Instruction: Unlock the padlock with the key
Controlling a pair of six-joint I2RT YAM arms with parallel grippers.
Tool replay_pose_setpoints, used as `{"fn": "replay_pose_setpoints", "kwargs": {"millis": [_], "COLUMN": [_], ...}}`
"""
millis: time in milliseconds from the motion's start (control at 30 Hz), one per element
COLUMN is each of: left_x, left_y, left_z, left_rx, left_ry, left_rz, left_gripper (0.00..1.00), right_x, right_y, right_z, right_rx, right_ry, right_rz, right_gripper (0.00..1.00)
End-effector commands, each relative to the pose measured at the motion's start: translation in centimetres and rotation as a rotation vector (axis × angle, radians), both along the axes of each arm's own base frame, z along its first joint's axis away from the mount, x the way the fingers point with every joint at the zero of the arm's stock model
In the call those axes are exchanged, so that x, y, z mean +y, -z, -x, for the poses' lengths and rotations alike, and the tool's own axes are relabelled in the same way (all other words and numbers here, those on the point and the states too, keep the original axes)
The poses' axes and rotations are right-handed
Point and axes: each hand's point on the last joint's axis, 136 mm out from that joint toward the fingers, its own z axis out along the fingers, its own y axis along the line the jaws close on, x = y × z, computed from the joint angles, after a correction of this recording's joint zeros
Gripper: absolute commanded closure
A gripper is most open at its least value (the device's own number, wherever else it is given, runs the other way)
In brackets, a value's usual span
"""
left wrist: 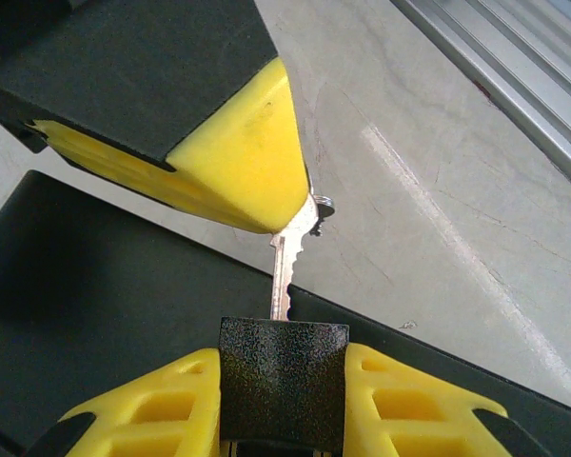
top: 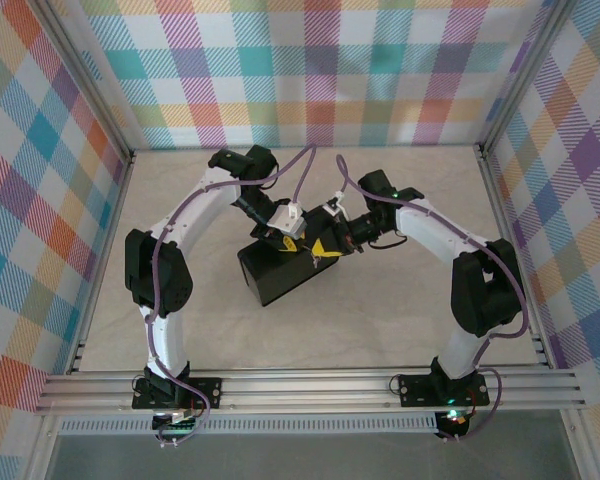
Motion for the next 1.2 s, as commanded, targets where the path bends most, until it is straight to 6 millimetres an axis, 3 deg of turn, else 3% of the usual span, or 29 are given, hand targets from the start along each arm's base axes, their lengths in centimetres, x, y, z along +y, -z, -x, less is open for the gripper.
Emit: {"fn": "replay_pose_setpoints", "kwargs": {"millis": [0,400,600,800,1167], "left_x": [0.1,-0.3,-0.5,-0.3,-1.0], "left_y": [0.3,0.6,0.8,0.6,0.4], "left_z": [1.9,1.0,0.6,1.4,0.8], "left_rx": [0.058,0.055,0.061,0.067,0.088], "left_ry": [0.028,-0.014,-0.047,-0.020,-0.058], "left_rz": [-0.020,-0.031,-0.031,-0.025,0.005], "left_gripper": [0.74,0.74,0.74,0.74,0.74], "right_x": [-0.1,1.3,1.5,1.4,3.7], "right_y": [-0.7,-1.5,-2.1,-1.9,-3.0], "right_z": [-1.2,-0.6,-1.0,-1.7,-2.9], "right_rx": [-0.053,-0.018,0.002,-0.007,-0.003], "right_ry": [0.026,0.048,0.104,0.125,0.140], "right_rz": [-0.011,-0.085,-0.111,-0.089,-0.110], "right_gripper": [1.00,1.00,1.00,1.00,1.00]}}
